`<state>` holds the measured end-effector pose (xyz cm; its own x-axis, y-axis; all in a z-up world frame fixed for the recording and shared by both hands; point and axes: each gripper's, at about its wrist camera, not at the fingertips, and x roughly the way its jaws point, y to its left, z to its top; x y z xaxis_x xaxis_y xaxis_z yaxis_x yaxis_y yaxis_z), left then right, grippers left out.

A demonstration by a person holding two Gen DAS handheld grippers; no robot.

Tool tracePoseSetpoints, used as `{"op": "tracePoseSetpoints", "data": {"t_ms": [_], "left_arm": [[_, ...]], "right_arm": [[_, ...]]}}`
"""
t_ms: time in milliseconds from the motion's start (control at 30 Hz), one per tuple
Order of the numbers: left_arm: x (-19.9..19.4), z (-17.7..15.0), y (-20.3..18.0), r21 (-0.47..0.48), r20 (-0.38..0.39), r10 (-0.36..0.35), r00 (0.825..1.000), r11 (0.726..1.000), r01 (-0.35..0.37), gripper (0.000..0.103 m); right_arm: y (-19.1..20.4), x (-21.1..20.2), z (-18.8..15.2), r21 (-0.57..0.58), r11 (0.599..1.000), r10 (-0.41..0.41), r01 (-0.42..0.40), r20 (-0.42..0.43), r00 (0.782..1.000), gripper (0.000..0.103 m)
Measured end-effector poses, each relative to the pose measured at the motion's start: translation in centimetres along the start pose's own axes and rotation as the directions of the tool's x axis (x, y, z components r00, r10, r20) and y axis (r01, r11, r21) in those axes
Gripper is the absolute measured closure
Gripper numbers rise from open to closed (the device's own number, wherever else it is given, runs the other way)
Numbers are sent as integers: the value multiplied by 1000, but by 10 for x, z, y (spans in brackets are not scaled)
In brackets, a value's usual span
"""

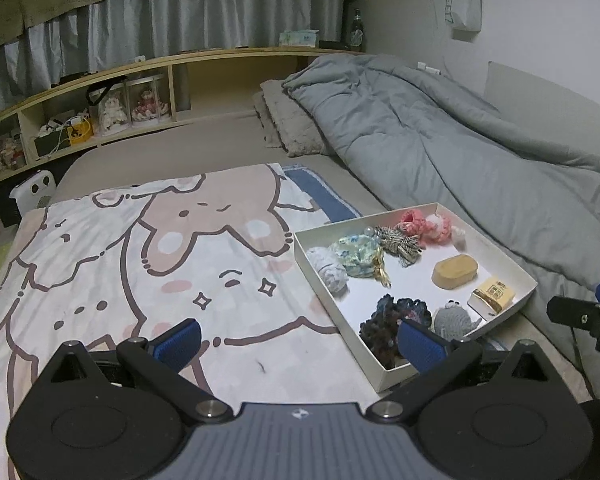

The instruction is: Organize objects

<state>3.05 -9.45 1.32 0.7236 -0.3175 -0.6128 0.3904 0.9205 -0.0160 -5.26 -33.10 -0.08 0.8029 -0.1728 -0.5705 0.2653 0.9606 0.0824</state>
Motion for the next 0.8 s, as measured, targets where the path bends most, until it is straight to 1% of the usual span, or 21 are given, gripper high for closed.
{"op": "tracePoseSetpoints", "data": {"t_ms": [100,200,267,467,700,800], "left_arm": [[0,-4,0,-2,8,5,1000,1000,-5,0],[0,-8,0,15,18,33,999,999,-33,0],[1,-10,0,22,16,39,999,999,-39,0],[4,-11,6,-21,-18,17,1000,1000,-18,0],[6,-15,7,-11,-29,42,999,999,-43,0],[6,-16,7,-1,-32,49,998,999,-49,0]], "right_arm": [[3,0,-4,-6,1000,9,-9,6,1000,0],[7,1,-6,-15,1000,11,-11,15,1000,0],[8,1,-6,-21,1000,9,-9,19,1000,0],[9,6,-9,-20,998,-55,55,0,999,0],[8,8,-11,-8,997,-82,82,-8,997,0],[7,8,-11,4,997,-82,82,-10,997,0]]}}
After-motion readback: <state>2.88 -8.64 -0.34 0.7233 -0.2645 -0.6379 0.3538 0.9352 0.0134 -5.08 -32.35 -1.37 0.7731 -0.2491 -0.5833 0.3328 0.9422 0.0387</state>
